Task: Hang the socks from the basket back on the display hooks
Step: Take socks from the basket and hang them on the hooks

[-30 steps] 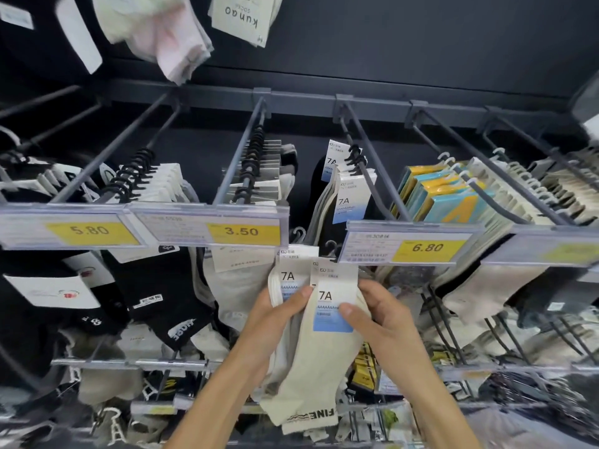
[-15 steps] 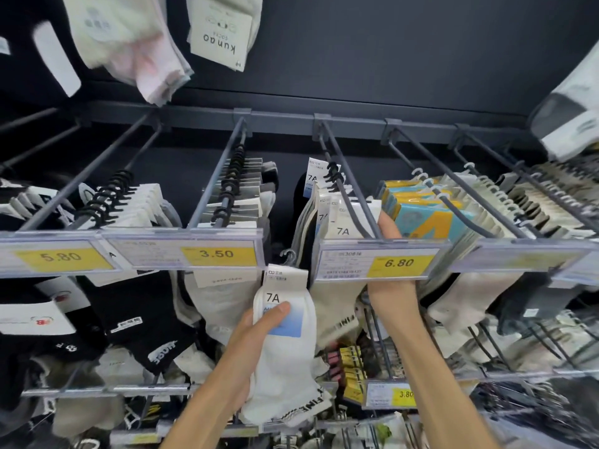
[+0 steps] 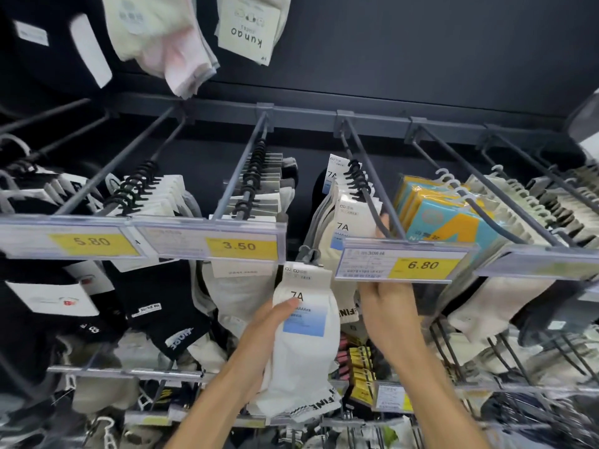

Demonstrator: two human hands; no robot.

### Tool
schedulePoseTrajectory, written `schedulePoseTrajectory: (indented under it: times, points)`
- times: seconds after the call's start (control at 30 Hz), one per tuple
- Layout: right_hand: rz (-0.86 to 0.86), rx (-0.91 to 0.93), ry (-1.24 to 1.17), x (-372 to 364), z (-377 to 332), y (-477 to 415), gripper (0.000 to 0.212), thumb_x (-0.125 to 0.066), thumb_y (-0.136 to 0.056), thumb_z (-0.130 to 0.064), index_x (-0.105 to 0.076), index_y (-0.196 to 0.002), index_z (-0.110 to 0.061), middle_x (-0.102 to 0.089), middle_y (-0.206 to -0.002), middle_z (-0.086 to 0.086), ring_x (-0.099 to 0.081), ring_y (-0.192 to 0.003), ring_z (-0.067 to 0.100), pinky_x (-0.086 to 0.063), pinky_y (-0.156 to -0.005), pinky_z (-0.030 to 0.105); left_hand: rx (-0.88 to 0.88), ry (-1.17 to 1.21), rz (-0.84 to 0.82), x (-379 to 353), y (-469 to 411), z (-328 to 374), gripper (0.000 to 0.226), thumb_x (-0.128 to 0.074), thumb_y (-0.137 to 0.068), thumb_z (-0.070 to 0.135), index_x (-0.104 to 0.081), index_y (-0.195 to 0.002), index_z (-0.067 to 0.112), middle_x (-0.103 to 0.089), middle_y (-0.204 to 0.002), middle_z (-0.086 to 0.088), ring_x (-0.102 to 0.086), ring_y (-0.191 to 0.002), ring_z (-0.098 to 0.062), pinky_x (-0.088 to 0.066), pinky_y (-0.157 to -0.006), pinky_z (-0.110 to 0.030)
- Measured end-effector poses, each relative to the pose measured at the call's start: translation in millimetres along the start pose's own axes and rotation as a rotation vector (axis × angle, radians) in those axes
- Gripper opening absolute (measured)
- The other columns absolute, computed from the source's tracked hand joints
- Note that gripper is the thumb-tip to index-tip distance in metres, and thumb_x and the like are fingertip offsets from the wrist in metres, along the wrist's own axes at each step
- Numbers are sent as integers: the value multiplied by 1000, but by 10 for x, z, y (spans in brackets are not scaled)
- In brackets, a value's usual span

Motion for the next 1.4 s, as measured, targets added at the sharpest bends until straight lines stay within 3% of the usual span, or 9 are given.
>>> schedulePoseTrajectory:
  times: [0.13,0.37,0.57,0.7,0.9,1.07,1.23,1.33,1.4]
  points:
    - [82,73,107,-19,46,482,42,-48,-98,-41,-46,-140,-37,-50,-140,-20,-45,-130,-4,-37,-101,12,-102,-45,-62,-111,30,99,24,-72,-80,37,-76,-104,40,-77,-110,-1,-74,-100,-17,-59,-72,-26]
    - [-12,-170,-329,-128,207,585,16,-66,-92,-37,-70,-107,-39,-73,-93,-1,-65,-82,30,-51,-66,47,-79,-78,-131,-260,49,67,38,-62,-80,59,-78,-103,33,-77,-107,-9,-75,-96,-25,-61,-73,-33]
    - [-151,-143,-422,-139,150,494,31,-62,-91,-25,-66,-113,-45,-72,-115,-8,-69,-106,12,-57,-83,29,-191,-245,-159,-386,29,154,38,-44,-90,68,-67,-114,50,-74,-115,9,-70,-108,-10,-56,-79,-19]
    - [-48,-81,-453,64,92,377,33,-61,-91,-17,-64,-117,-37,-71,-121,-7,-66,-114,11,-53,-90,24,-309,-385,-183,-360,15,176,56,-39,-82,86,-55,-126,55,-60,-132,29,-51,-127,9,-39,-105,-26]
    - [200,-7,-265,461,49,102,26,-56,-99,-18,-65,-123,-15,-72,-114,-15,-64,-111,3,-51,-92,25,-321,-647,-191,-246,-42,-53,20,-46,-100,50,-60,-93,38,-54,-76,18,-52,-73,2,-40,-70,-14]
    - [157,135,-167,421,-146,-32,54,-49,-96,-5,-51,-130,-46,-55,-127,-41,-46,-125,-18,-36,-97,0,-185,-1028,-205,-116,-182,-462,11,-50,-103,34,-61,-106,33,-64,-102,23,-59,-94,11,-47,-83,-14]
    - [55,76,-86,282,-39,-85,54,-47,-95,-2,-51,-142,-27,-52,-142,-27,-43,-135,-6,-32,-108,7,-217,-1169,-221,-56,-191,-611,7,-52,-101,36,-58,-105,35,-54,-109,24,-55,-107,7,-46,-98,-28]
    - [4,-219,26,271,299,-77,23,-51,-97,-2,-62,-114,9,-70,-109,14,-65,-80,-2,-54,-85,15,-268,-1175,-205,-70,-145,-619,5,-50,-101,41,-55,-99,41,-50,-107,31,-53,-105,11,-48,-95,-27]
    - [0,-279,-27,221,315,-31,22,-52,-98,-1,-59,-109,16,-65,-82,6,-59,-57,-9,-50,-60,8,-293,-1174,-199,-89,-111,-626,7,-49,-101,41,-53,-97,45,-49,-107,33,-54,-105,11,-48,-94,-25]
Point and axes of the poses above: each hand's wrist, its own y-axis away from the middle knuckle, its own x-axis out of the back of the hand, z = x × y, the point moved 8 cm from there along -y, towards the middle knuckle
